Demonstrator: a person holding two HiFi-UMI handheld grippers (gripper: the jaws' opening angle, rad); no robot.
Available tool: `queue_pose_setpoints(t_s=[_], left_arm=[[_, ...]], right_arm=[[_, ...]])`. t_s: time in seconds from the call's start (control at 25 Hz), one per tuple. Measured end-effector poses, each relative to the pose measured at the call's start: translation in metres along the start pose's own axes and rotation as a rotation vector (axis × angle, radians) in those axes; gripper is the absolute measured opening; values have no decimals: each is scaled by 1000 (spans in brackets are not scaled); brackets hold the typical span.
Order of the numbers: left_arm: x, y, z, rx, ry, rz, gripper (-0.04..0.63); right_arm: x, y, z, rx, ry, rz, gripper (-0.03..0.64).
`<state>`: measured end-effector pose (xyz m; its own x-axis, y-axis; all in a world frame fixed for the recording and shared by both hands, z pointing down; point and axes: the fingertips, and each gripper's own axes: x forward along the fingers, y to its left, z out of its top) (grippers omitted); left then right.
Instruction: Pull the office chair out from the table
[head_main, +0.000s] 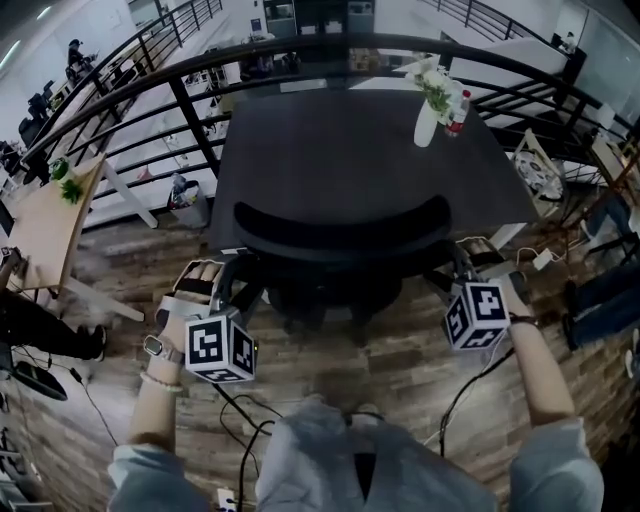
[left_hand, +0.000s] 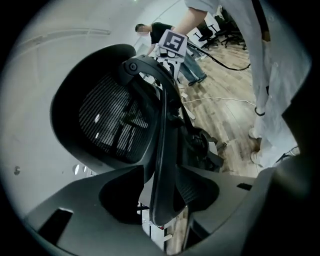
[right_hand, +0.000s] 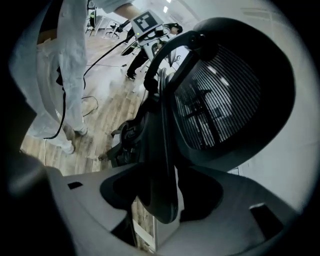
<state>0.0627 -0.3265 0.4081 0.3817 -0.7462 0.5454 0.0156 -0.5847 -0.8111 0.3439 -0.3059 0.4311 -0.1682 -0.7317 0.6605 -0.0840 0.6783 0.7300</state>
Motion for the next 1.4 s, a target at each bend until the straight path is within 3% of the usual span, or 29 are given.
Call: queue_pose_setpoints(t_s=[0.2,0.32,0.68,0.92,1.4], left_arm=[[16,-9,-16,44,75,-27,207],[20,-9,-20,58,88,6,179],[22,-7,-18,18,142,0,178],[26,-7,-17,0,195,-44,175],[25,-4,-21,-43,256,-35,176]], right_arm=[[7,-2,0,-8,7,-8,203],[8,-5,0,-17,1,-19,178],[8,-6,-2,-29,-26,-20,170],[8,-8,-5,-39,-52,-28,169],[7,-10,-2,-40,-87,-46,170]])
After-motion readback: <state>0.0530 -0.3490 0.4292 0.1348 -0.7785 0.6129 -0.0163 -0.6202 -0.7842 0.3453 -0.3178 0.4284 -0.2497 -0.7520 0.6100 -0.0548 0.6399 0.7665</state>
